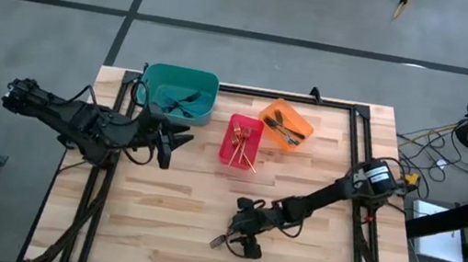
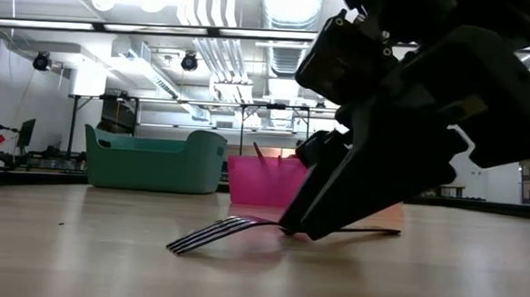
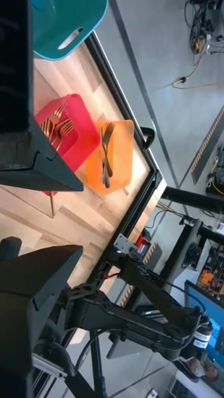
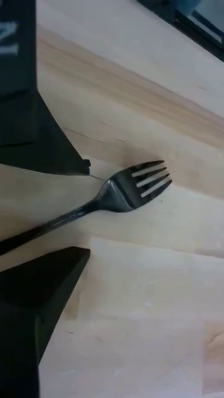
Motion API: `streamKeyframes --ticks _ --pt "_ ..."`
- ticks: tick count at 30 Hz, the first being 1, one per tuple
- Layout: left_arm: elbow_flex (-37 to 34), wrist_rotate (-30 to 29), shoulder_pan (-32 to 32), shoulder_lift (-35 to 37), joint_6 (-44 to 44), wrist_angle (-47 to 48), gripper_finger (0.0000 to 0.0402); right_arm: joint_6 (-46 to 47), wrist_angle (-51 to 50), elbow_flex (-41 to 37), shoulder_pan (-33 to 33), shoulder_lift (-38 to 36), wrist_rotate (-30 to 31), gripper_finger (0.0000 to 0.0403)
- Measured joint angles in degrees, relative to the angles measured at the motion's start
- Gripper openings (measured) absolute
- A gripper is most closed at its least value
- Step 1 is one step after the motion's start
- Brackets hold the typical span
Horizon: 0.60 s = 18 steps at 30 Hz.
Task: Sort silverware by color (type)
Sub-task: Put the black fork into the orange bin
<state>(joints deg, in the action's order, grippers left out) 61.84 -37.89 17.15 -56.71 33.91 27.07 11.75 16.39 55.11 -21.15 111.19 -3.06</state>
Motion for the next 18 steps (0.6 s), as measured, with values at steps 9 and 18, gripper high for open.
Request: streamKeyframes --ticks 9,18 --pt "0.0 -0.3 0.0 0.0 -0.3 0.0 0.0130 -4.5 -0.1 -0.1 2.7 2.1 -5.0 0.0034" --pt "0.0 -0.5 -0.5 0.0 -0.6 0.0 0.0130 1.3 -1.3 -0.2 4.1 -2.2 -6.6 0.0010"
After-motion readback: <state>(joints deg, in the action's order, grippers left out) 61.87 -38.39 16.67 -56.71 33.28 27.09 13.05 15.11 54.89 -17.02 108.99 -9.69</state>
